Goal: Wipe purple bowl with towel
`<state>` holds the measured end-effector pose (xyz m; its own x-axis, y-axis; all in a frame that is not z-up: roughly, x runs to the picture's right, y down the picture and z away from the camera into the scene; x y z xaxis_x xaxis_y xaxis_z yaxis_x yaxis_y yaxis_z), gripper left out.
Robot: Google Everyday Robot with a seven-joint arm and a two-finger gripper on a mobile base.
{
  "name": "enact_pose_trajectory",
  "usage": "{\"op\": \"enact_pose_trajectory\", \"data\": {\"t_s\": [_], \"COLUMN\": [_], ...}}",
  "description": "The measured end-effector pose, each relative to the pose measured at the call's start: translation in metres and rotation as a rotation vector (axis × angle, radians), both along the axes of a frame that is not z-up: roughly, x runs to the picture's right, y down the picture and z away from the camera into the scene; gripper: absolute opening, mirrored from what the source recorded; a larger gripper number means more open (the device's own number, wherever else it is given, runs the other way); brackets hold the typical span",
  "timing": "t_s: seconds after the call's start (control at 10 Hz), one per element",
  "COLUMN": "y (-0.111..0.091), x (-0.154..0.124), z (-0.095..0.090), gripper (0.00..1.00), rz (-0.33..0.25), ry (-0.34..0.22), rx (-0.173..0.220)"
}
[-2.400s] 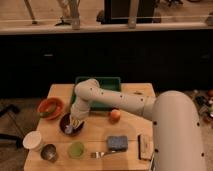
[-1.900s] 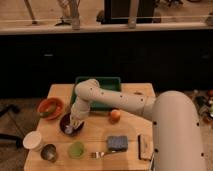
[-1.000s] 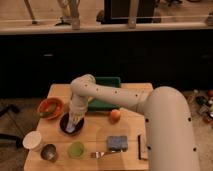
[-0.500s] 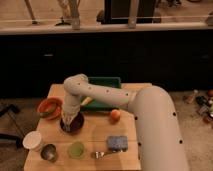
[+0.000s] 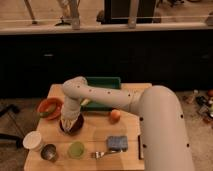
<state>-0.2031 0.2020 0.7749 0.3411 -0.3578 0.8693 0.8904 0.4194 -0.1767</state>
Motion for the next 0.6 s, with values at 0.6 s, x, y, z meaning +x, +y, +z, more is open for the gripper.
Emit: {"op": "enact_pose_trajectory", "data": {"t_s": [0.6], "y": [-0.014], "x": [0.036], "z": [0.015], "gripper": [0.03], "rz": [0.016], "ry": [0.097], "rx": [0.002]}}
